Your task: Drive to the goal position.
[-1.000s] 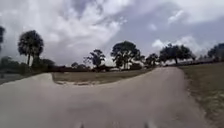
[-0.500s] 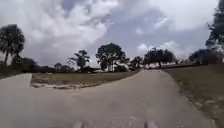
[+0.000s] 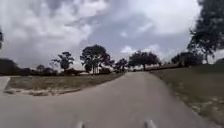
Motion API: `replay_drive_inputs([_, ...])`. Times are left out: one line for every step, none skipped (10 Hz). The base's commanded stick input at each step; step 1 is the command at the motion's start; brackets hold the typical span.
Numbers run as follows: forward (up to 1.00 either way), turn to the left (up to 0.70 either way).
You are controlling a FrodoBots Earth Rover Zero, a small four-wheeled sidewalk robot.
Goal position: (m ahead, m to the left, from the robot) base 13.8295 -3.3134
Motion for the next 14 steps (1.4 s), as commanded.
replay_drive_inputs([0.85,0.00])
replay_drive_inputs([0.85,0.00])
replay_drive_inputs([0.85,0.00])
replay_drive_inputs([0.85,0.00])
replay_drive_inputs([0.85,0.00])
replay_drive_inputs([0.85,0.00])
replay_drive_inputs([0.85,0.00])
replay_drive_inputs([0.85,0.00])
replay_drive_inputs([0.85,0.00])
replay_drive_inputs([0.85,0.00])
replay_drive_inputs([0.85,0.00])
replay_drive_inputs([0.85,0.00])
replay_drive_inputs([0.85,-0.04])
replay_drive_inputs([0.85,-0.34])
